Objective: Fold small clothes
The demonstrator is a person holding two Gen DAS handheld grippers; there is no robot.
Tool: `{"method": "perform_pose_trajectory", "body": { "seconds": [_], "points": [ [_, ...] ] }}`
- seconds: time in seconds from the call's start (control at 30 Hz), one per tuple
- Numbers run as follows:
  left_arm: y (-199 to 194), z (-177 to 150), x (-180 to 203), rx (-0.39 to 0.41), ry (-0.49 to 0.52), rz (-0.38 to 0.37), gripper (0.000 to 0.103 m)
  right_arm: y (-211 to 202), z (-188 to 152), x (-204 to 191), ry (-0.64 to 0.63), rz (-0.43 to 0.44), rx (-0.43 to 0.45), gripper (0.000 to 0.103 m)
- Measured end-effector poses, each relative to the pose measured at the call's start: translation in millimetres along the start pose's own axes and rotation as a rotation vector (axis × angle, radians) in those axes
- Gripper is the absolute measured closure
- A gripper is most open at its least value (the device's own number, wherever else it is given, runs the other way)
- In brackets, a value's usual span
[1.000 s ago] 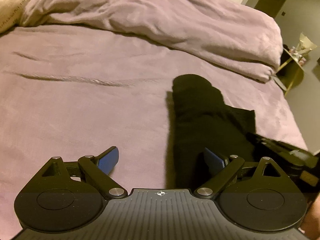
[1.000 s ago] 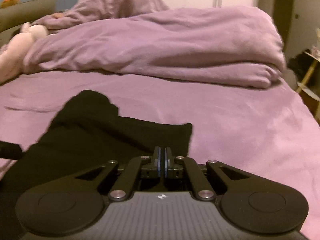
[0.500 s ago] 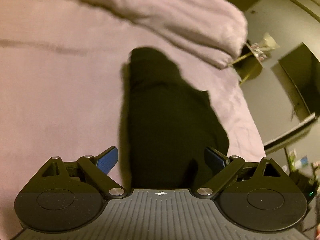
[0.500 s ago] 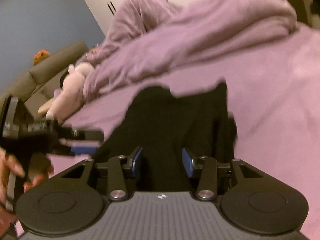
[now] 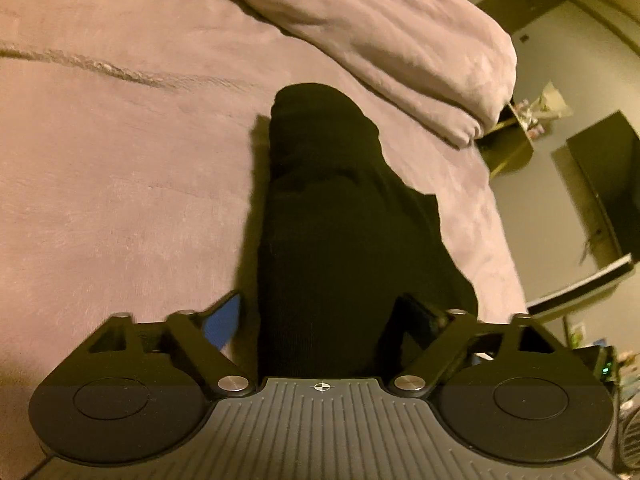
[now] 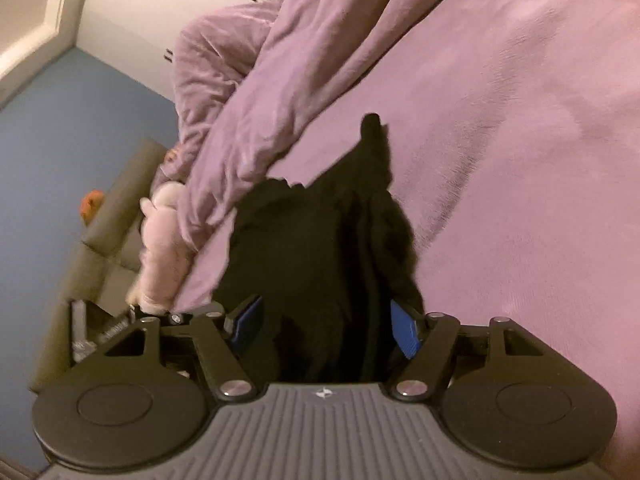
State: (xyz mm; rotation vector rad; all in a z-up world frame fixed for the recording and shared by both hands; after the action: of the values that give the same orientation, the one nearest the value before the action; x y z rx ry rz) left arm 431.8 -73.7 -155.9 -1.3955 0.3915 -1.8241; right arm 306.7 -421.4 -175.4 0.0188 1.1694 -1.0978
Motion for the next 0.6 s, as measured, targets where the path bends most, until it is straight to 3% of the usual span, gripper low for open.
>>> {"method": "perform_pose_trajectory", "body": {
  "seconds": [0.17,0.33,0.43,0.6],
  "points": [
    [7.2,1.6,-1.3,-0.021,-0.034,-0.031,0.039,11.7,3.2,1.3,0.038,0.013,-0.007,0.039],
    [4.5,3.2,-1.7,-0.03,-0.046,-0.056,0.067,21.8,-2.0,-1.7,0.034,-0.026,-0.023,0.067],
    [-7.5,6.2,2.3,-0.028,-0.036,-0.067,0.07,21.8,-0.8,-6.1,0.048,-0.02,-0.03,0.079],
    [-47.8,12.1,6.1,0.01,-0.028,-0.054,0.071,24.0,-4.8,-21.4,0.119,0.036,-0.057,0.082]
  ]
}}
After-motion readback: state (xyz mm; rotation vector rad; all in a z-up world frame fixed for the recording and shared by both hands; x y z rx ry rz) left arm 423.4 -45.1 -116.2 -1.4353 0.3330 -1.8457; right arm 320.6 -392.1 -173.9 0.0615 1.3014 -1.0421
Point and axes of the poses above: each gripper's, at about its wrist camera, not at the fingertips, and y roughly the way its jaws point, x to its right, z to its top, the point moved 3 cm from there along y, roughly the way its jaws point, and after that the axes turned 4 degrees about -y, right-handed, at the moved point
